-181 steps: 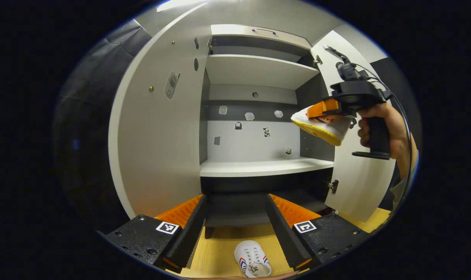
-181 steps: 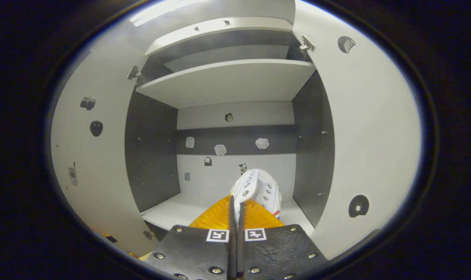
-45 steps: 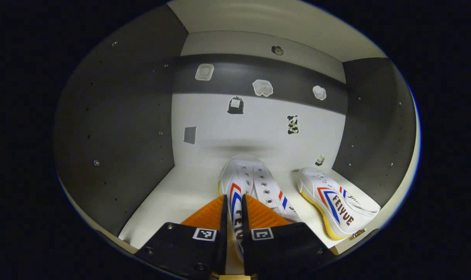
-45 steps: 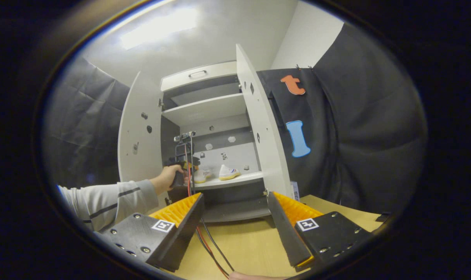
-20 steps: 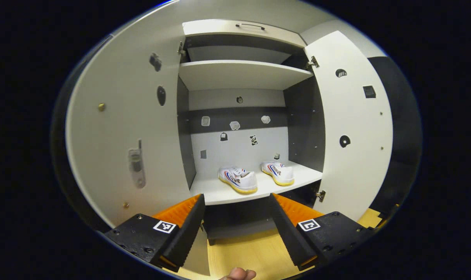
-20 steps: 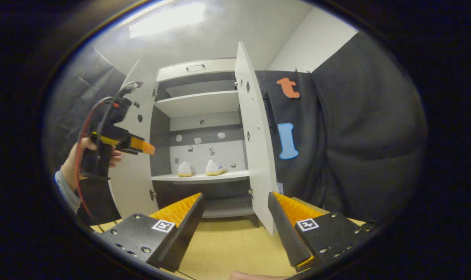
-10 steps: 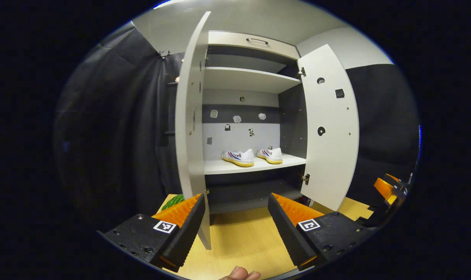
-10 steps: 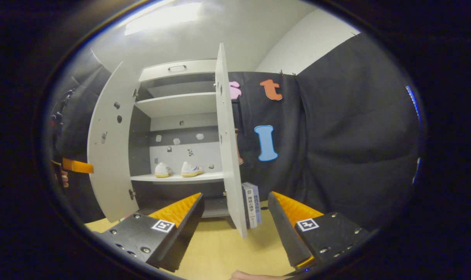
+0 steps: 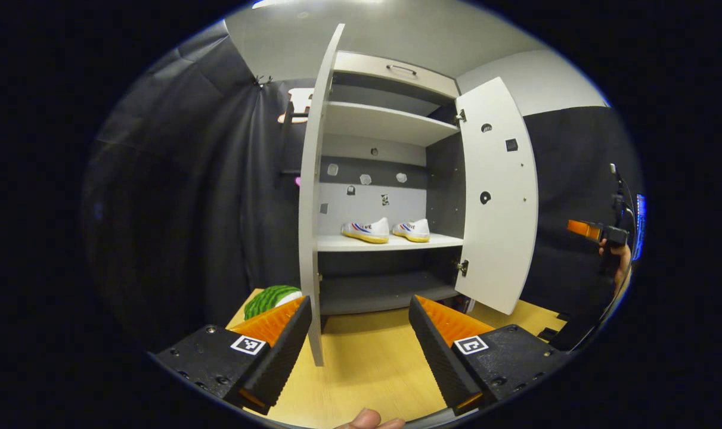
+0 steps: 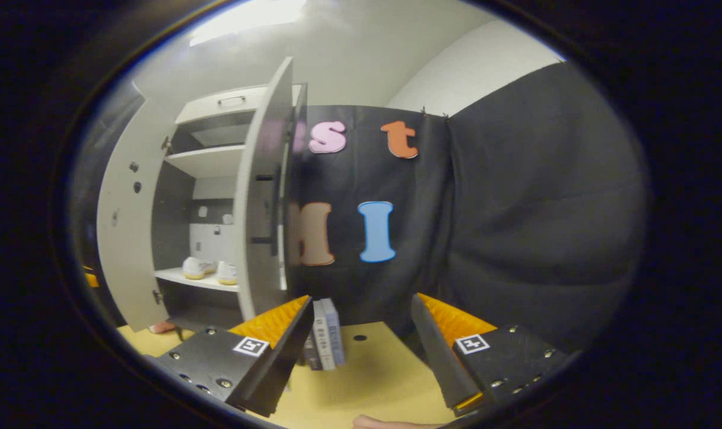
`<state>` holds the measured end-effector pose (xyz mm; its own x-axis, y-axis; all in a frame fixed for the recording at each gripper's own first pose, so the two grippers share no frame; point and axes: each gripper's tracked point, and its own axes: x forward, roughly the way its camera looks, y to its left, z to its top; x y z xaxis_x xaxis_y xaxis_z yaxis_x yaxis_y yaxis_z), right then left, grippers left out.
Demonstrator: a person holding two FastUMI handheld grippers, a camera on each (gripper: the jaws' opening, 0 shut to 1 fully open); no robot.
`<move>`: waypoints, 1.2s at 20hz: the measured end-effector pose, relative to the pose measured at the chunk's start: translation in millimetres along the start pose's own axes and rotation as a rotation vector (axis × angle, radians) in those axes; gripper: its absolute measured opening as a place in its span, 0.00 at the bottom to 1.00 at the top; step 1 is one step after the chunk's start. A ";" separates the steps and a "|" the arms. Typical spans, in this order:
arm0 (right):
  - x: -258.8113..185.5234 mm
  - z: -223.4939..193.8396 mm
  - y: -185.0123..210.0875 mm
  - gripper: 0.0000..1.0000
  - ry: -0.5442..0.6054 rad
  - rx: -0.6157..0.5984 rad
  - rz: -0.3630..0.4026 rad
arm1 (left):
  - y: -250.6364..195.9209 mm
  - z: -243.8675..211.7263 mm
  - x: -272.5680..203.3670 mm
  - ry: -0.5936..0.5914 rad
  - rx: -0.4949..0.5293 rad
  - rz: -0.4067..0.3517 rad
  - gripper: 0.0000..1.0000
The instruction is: Grab one shoe with the right hand and put it into the shoe cabinet, grab the other shoe with the left hand and put it into the shoe cabinet; then close the right door with the right hand and the left door with the left hand.
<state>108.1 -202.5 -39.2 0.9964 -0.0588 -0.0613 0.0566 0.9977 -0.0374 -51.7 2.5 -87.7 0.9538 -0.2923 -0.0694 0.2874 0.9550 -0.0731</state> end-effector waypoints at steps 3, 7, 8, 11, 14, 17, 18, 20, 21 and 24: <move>40.0 18.8 -20.8 0.98 -0.012 -0.052 -0.005 | 1.6 16.3 -4.6 -0.062 0.015 0.005 0.98; 79.9 21.3 -12.9 0.98 0.029 -0.044 0.066 | -2.3 24.8 -15.3 -0.098 0.057 -0.014 0.98; 86.7 23.2 -10.3 0.98 0.045 -0.023 0.063 | -3.8 27.1 -17.6 -0.116 0.053 -0.029 0.99; 100.2 33.5 15.8 0.98 0.063 0.047 0.085 | -2.3 19.8 -17.0 -0.115 0.043 -0.061 0.99; 110.1 34.3 46.8 0.98 0.081 0.058 0.124 | 9.6 0.5 -9.6 -0.072 0.047 -0.053 0.99; 115.5 42.1 81.2 0.98 0.090 0.032 0.163 | 22.5 -5.0 -3.1 -0.065 0.029 -0.063 0.98; 114.7 41.7 96.4 0.98 0.090 0.008 0.188 | 25.5 -5.9 -3.1 -0.067 0.010 -0.074 0.98; 111.9 45.5 114.2 0.91 0.084 -0.065 0.181 | 33.4 -7.1 -5.9 -0.067 -0.016 -0.080 0.98; 106.8 47.0 114.7 0.79 0.072 -0.104 0.168 | 39.3 -8.3 -6.5 -0.069 -0.023 -0.071 0.98; 104.3 48.4 120.8 0.70 0.076 -0.128 0.138 | 50.3 -13.7 -6.2 -0.062 -0.033 -0.060 0.98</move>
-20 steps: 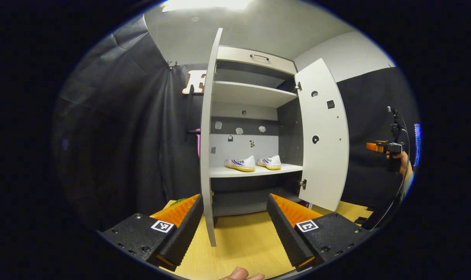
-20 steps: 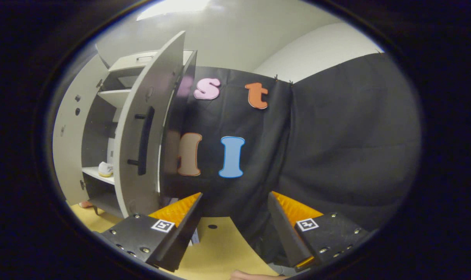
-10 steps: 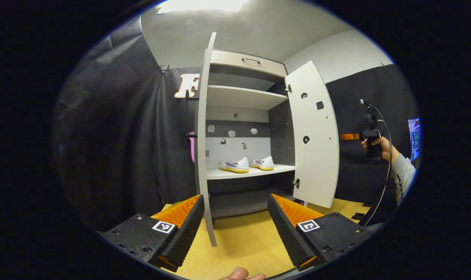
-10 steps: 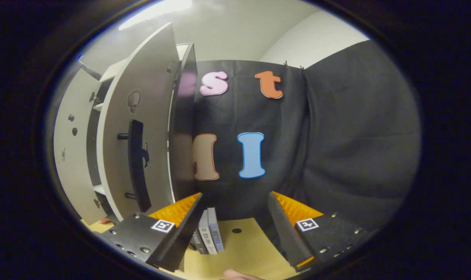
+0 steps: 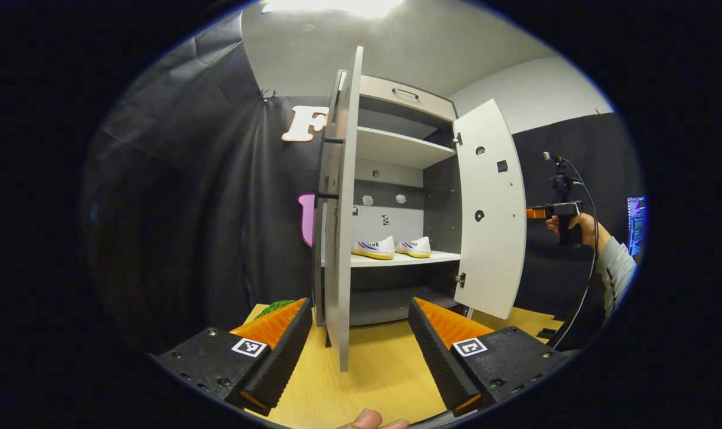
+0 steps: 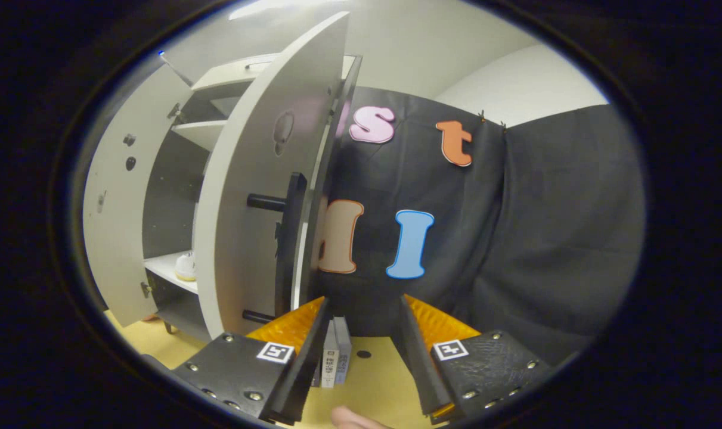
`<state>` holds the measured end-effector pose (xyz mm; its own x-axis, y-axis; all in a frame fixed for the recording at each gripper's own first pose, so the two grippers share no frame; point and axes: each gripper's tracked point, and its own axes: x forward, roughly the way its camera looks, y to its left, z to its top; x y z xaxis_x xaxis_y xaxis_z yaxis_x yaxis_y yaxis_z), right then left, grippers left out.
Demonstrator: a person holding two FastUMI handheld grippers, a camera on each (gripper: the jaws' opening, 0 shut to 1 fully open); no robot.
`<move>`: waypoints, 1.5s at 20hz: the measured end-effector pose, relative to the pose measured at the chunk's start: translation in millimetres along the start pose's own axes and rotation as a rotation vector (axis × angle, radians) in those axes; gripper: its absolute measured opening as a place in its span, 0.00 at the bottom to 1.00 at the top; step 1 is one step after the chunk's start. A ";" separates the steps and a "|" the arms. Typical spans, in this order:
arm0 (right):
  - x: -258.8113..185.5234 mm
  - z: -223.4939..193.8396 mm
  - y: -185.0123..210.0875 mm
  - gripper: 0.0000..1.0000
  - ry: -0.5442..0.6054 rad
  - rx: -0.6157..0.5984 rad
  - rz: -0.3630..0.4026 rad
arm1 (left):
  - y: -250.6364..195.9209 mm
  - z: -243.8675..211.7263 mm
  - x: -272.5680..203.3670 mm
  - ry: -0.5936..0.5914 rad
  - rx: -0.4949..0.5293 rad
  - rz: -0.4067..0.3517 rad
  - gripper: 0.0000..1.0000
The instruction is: Grab one shoe with the right hand and put it into the shoe cabinet, grab the other shoe with the left hand and put it into the shoe cabinet; then close the right door with the right hand and the left door with the left hand.
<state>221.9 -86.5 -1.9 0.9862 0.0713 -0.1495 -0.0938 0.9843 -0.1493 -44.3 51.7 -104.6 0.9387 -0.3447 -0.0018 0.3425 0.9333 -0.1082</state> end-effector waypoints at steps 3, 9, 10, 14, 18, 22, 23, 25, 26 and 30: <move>-2.9 0.0 5.8 0.70 0.005 0.024 -0.008 | 0.8 -8.3 -0.2 0.020 -0.014 -0.005 0.96; -8.6 2.8 41.7 0.67 -0.010 0.062 0.057 | 14.6 -13.1 3.4 0.044 -0.003 0.035 0.96; -9.0 3.6 53.8 0.70 -0.011 0.071 0.081 | 14.9 -12.2 4.6 0.044 -0.003 0.039 0.96; -9.3 11.9 111.8 0.70 -0.027 0.089 0.134 | 11.2 -8.1 6.1 0.039 0.001 0.028 0.96; -12.8 23.5 151.2 0.98 -0.073 0.049 0.123 | 19.7 -2.9 2.7 0.045 0.028 0.062 0.96; -30.1 22.9 172.8 0.99 -0.091 0.031 0.150 | 25.2 11.4 -4.6 0.019 0.047 0.091 0.94; -33.8 22.9 177.4 0.98 -0.091 0.037 0.164 | 27.8 13.3 -4.7 0.012 0.047 0.094 0.96; -37.0 23.5 186.1 0.98 -0.084 0.045 0.198 | 30.4 16.9 -6.3 0.006 0.048 0.098 0.96; -41.2 23.6 187.2 0.98 -0.090 0.044 0.207 | 32.7 18.5 -7.0 0.010 0.055 0.101 0.93; -55.3 12.2 191.6 0.98 -0.099 0.054 0.237 | 52.9 31.2 -1.7 0.005 0.044 0.126 0.93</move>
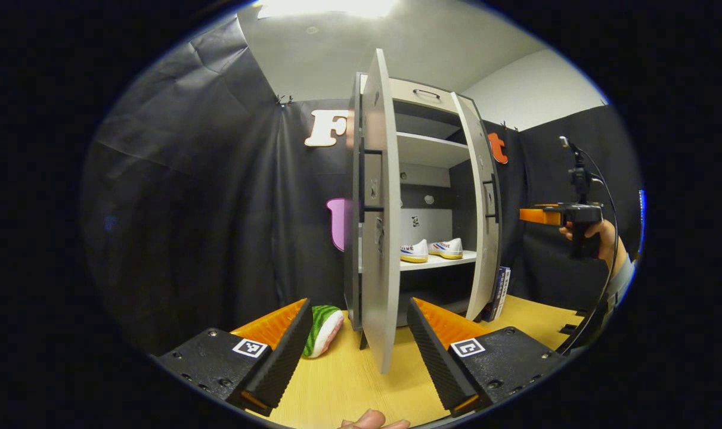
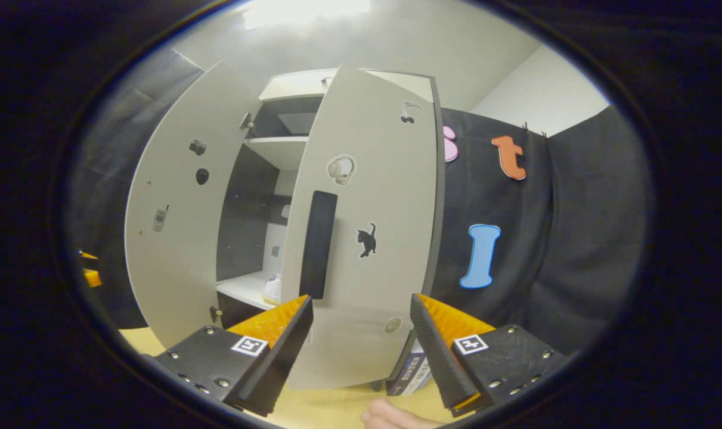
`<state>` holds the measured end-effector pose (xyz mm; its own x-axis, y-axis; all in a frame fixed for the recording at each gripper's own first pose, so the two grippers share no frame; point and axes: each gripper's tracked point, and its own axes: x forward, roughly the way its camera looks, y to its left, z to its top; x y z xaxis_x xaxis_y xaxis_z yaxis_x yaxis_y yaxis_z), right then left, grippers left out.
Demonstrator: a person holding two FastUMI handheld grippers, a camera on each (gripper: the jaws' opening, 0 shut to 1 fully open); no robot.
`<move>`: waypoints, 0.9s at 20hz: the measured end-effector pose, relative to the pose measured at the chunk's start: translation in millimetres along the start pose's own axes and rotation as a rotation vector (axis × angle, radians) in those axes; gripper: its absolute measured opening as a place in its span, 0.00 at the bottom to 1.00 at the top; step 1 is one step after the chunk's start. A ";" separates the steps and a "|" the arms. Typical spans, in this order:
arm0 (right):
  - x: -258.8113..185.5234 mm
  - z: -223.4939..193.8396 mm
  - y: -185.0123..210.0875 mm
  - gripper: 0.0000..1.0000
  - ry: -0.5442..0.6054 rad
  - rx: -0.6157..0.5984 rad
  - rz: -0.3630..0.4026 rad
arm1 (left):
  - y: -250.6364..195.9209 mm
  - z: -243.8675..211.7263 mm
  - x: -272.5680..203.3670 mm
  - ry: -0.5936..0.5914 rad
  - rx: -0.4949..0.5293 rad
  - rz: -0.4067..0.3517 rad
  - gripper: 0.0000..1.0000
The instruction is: Grab one shoe with the right hand and put it into the shoe cabinet, grab the other shoe with the left hand and put it into the shoe cabinet; then close the right door with the right hand and the left door with the left hand.
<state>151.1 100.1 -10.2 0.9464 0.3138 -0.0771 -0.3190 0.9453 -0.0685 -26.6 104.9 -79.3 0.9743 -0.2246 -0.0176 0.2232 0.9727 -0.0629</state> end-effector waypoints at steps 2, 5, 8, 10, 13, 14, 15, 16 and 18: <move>-9.0 -7.0 5.8 0.98 0.002 0.014 0.023 | 16.8 6.8 6.9 -0.004 -0.006 0.021 0.96; -20.2 -15.0 7.2 0.99 -0.012 0.014 0.019 | 39.8 17.7 15.2 -0.015 0.006 0.068 0.95; -31.2 -22.0 13.5 0.99 -0.037 0.048 0.033 | 59.1 32.9 26.7 -0.006 0.012 0.104 0.93; -43.4 -29.1 27.3 0.98 -0.056 0.056 0.077 | 69.0 41.5 36.7 0.000 -0.001 0.116 0.94; -58.4 -44.6 32.5 0.98 -0.055 0.044 0.067 | 82.5 55.4 49.7 0.009 -0.049 0.138 0.96; -62.3 -52.5 33.4 0.98 -0.044 0.036 0.056 | 85.9 61.5 55.1 0.007 -0.054 0.140 0.94; -68.0 -61.8 35.4 0.98 -0.027 0.028 0.048 | 89.0 67.0 61.4 0.001 -0.052 0.146 0.93; -75.1 -73.0 39.6 0.98 -0.013 0.035 0.042 | 92.9 74.3 68.5 -0.010 -0.051 0.157 0.96; -92.0 -94.4 53.3 0.97 0.012 0.058 0.053 | 94.1 83.2 81.7 -0.012 -0.036 0.159 0.92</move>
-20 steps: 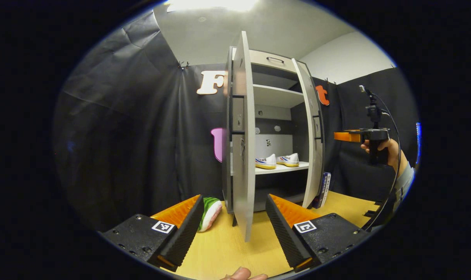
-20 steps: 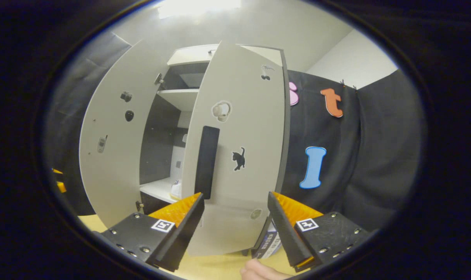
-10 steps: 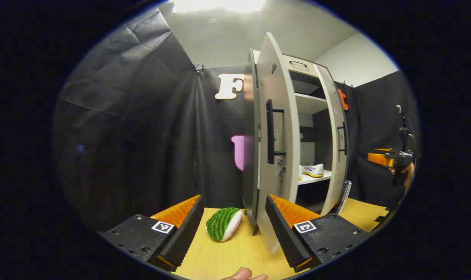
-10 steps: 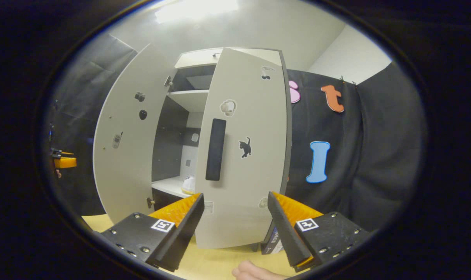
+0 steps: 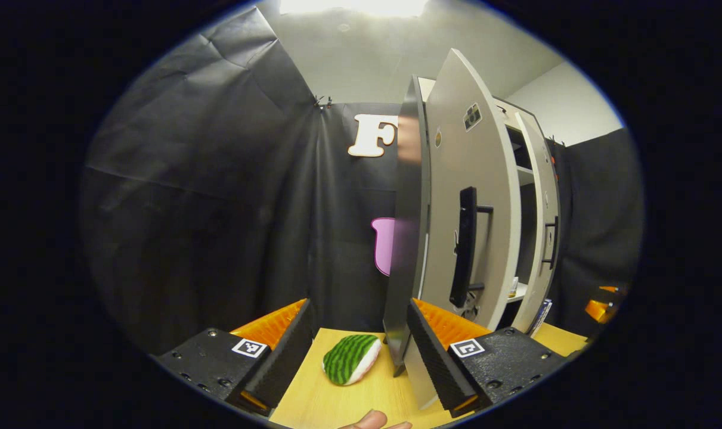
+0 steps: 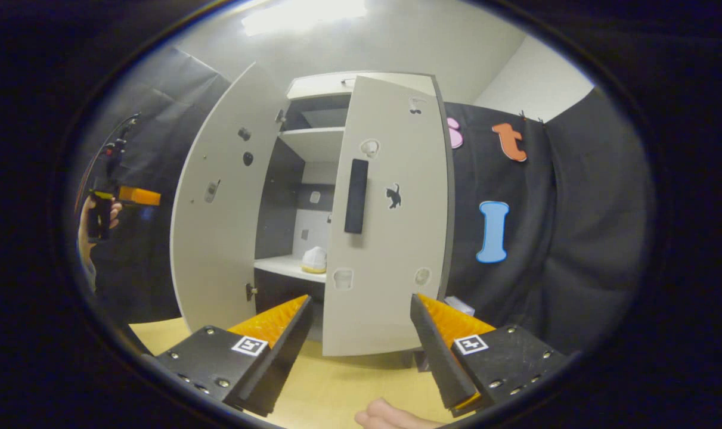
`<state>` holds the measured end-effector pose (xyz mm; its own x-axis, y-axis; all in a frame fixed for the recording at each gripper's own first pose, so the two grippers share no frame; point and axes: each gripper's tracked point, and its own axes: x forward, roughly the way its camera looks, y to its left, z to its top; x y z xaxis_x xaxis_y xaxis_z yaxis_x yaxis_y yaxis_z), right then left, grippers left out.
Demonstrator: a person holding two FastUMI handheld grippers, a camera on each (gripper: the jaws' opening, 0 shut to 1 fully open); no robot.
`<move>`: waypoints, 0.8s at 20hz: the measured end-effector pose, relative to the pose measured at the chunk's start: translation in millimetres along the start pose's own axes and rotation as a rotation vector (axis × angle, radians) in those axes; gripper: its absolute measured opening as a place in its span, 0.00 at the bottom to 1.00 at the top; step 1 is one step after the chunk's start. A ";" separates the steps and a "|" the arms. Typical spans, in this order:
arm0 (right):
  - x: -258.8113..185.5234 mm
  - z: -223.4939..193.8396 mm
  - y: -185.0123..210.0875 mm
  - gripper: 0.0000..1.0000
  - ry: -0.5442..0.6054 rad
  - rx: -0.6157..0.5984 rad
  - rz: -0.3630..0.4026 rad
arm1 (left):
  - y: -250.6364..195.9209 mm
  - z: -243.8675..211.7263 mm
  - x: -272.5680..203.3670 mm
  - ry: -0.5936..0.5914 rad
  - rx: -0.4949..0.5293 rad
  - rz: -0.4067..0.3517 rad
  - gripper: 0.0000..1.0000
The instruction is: Grab one shoe with the right hand and put it into the shoe cabinet, grab the other shoe with the left hand and put it into the shoe cabinet; then close the right door with the right hand and the left door with the left hand.
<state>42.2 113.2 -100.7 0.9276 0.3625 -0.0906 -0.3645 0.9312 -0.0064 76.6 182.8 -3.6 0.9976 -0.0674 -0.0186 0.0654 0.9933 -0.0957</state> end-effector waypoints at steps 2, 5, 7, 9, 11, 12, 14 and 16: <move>-17.1 -14.1 7.8 0.99 -0.001 0.018 -0.001 | -4.7 10.6 10.3 -0.002 0.001 -0.010 0.96; -32.2 -28.7 7.5 0.98 0.015 0.077 -0.025 | -23.3 16.9 25.7 0.030 -0.023 -0.033 0.95; -43.3 -31.2 -3.0 0.98 0.022 0.097 -0.073 | -44.5 16.1 34.1 0.041 0.000 -0.071 0.96; -53.1 -18.9 -11.7 0.98 -0.021 0.099 -0.117 | -48.1 9.2 37.6 0.089 0.076 -0.031 0.96; -57.9 -12.1 -5.3 0.98 -0.050 0.122 -0.090 | -48.6 13.2 41.4 0.066 0.118 0.017 0.89; -61.2 -12.1 -2.4 0.99 -0.056 0.135 -0.069 | -50.4 14.6 40.5 0.068 0.129 0.022 0.90; -70.1 -10.8 -3.8 0.98 -0.066 0.144 -0.057 | -52.2 12.2 39.1 0.083 0.096 0.026 0.87; -73.7 -14.5 -11.0 0.98 -0.067 0.148 -0.077 | -66.5 10.3 39.5 0.103 0.072 0.006 0.87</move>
<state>-23.4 75.7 -108.4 0.9574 0.2872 -0.0292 -0.2808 0.9500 0.1365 111.9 115.1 12.3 0.9903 -0.0672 -0.1218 0.0648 0.9976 -0.0239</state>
